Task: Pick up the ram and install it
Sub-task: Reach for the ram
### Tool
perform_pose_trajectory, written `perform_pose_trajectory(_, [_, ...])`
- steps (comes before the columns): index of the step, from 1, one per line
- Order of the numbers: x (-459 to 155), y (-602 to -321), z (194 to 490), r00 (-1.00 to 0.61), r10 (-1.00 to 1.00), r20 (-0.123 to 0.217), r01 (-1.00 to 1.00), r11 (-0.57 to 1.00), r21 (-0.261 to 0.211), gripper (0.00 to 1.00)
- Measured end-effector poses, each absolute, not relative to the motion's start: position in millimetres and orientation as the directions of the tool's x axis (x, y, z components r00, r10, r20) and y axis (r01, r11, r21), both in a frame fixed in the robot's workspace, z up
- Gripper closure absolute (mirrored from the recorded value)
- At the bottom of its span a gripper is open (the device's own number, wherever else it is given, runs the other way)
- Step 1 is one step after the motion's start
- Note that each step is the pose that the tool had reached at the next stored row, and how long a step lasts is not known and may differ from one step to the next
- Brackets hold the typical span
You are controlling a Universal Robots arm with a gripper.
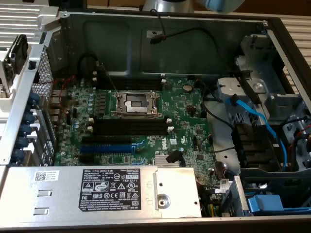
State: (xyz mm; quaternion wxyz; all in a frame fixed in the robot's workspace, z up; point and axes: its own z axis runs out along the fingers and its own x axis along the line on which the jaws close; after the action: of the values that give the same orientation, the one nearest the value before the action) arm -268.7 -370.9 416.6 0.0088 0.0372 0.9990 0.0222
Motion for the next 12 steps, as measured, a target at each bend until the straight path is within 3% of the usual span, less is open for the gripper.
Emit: perform_pose_trajectory(12, [-304.8,-361.3,416.2,-0.998,0.062,-0.008,0.061,0.997,0.044,0.89])
